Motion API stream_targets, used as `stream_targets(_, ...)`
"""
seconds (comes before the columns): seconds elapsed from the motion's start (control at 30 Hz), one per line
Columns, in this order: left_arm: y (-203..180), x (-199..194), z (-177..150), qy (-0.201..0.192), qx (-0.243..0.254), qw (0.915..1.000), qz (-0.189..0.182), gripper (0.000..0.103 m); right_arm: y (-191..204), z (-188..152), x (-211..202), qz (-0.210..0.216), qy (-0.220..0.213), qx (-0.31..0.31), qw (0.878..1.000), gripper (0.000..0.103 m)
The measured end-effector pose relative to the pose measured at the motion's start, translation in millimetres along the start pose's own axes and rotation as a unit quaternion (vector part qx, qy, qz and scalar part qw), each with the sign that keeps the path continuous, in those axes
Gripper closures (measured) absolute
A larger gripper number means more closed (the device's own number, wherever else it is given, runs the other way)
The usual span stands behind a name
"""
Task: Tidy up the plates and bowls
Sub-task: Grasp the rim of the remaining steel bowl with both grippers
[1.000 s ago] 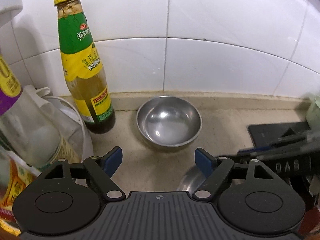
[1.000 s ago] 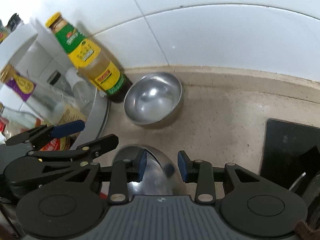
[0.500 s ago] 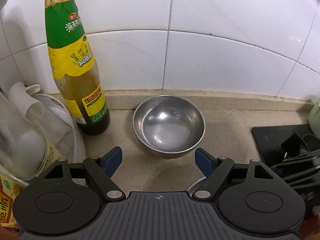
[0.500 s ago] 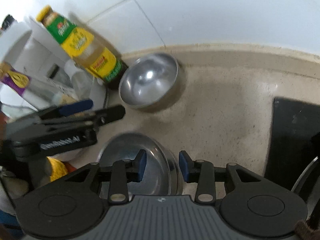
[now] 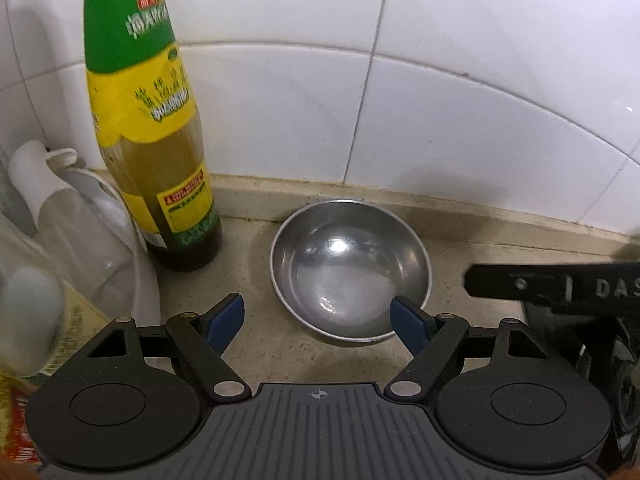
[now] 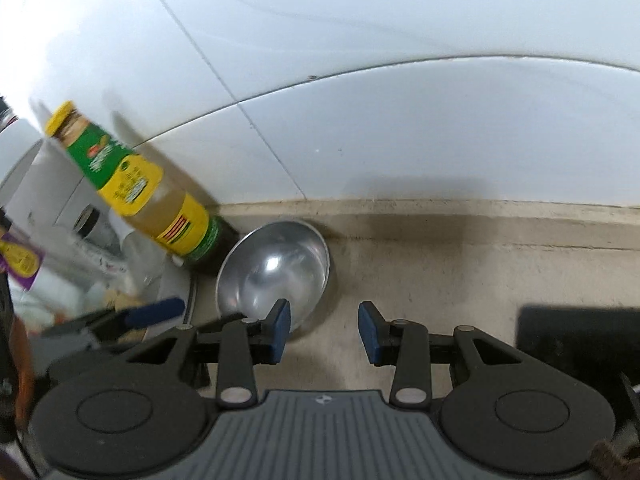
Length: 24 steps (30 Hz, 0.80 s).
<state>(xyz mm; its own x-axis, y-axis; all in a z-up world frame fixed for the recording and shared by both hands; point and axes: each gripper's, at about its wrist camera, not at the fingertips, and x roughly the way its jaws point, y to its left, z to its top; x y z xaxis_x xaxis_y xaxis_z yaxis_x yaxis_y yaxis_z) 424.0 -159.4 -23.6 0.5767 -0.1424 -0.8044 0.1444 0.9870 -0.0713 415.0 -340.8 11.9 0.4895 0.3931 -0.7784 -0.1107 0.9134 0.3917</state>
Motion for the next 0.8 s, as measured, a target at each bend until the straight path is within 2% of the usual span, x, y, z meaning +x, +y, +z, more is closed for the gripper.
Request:
stream_targets(0.23, 0.6, 30.1, 3.0, 0.02, -0.019, 0.9996, -0.001, 0.023, -5.9, 14.7, 34.1, 0.0, 0.013, -0.005, 1.0, 0.068)
stream_targets(0.3, 1.6, 39.3, 3.3, 0.028, -0.027, 0.9992, 0.001, 0.031, -6.3, 18.2, 43.7, 0.002, 0.019, -0.007, 1.0, 0.068)
stream_targets(0.43, 2.4, 52.3, 2.0, 0.038, -0.027, 0.9989, 0.001, 0.037, -9.2, 20.8, 61.0, 0.013, 0.034, -0.006, 0.999, 0.069)
stream_targets(0.53, 1.4, 59.8, 0.8, 0.043, -0.022, 0.9988, 0.0, 0.045, -10.1, 20.9, 73.9, 0.014, 0.051, -0.009, 0.999, 0.074)
stream_targets(0.8, -5.8, 65.7, 2.3, 0.036, 0.0, 0.9993, 0.005, 0.041, -15.0, 17.2, 94.5, 0.019, 0.079, -0.004, 0.997, 0.079)
